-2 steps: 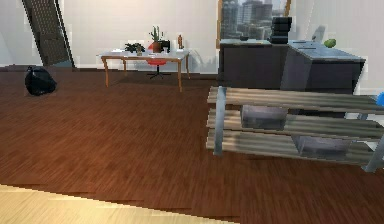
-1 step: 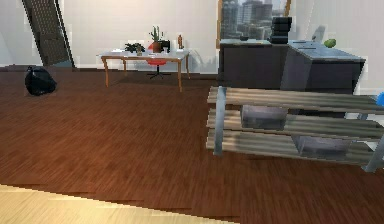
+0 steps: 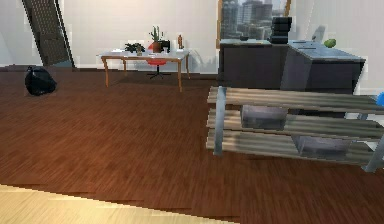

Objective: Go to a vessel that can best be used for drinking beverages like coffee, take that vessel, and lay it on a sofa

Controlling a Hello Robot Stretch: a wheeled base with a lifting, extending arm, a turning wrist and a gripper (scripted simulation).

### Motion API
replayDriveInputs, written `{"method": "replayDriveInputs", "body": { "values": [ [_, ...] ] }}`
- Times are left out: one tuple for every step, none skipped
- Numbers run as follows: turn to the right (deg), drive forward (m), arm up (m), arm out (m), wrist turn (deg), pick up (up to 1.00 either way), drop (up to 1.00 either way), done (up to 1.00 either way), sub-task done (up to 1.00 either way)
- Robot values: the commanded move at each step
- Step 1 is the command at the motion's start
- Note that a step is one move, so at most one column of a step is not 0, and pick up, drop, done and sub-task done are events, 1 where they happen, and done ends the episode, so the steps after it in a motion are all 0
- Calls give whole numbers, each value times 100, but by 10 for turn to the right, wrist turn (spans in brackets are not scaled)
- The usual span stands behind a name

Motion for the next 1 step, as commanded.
{"method": "replayDriveInputs", "body": {
  "values": [
    [0, 0, 0, 0, 0, 0, 100, 0, 0]
  ]
}}
